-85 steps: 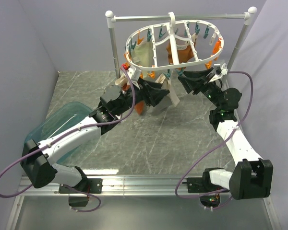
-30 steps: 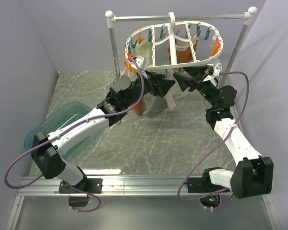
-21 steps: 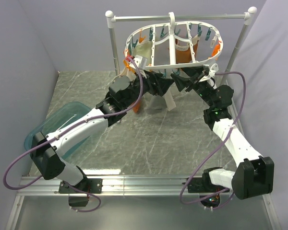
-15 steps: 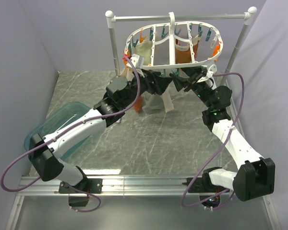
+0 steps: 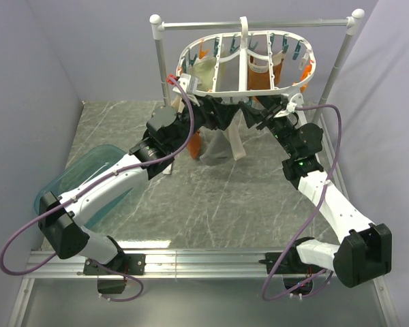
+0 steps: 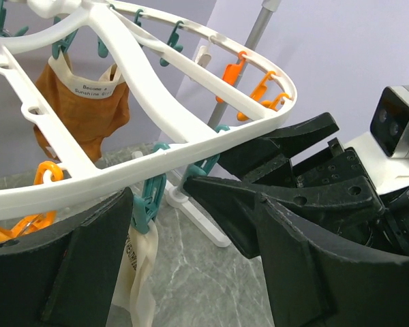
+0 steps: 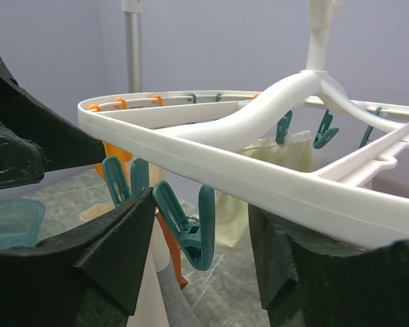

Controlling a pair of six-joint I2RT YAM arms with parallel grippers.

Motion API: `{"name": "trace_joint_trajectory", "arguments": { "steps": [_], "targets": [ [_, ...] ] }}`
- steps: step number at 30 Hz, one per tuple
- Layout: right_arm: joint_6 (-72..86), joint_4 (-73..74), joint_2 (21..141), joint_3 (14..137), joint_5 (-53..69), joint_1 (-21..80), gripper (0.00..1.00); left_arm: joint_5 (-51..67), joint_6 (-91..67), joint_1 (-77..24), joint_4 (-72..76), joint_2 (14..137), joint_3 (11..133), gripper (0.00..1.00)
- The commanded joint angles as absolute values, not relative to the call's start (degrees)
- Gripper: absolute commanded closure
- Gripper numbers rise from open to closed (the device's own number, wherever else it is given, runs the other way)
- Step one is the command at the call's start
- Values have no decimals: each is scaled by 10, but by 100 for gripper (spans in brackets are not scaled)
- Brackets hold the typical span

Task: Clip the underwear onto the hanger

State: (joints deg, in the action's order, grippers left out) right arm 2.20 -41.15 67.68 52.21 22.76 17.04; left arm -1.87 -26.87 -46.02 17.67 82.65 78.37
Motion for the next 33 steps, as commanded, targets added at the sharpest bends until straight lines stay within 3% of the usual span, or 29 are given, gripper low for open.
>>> {"name": "trace_joint_trajectory", "arguments": {
  "steps": [1, 5, 18, 26, 33],
  "targets": [
    [10, -431, 665, 541, 185, 175, 37, -26, -276, -457, 183, 806, 789, 23],
    [18, -430, 664, 543, 174, 176, 55, -25, -275, -455, 179, 804, 785, 23],
    [119, -378, 657, 570, 219, 173, 82, -25, -257, -449, 166, 784, 746, 24],
    [208, -347, 660, 602, 259, 165, 100, 67, -223, -450, 227, 777, 716, 27],
    [197, -327, 650, 595, 294, 164, 100, 26, -215, -450, 219, 794, 759, 31]
  ]
}}
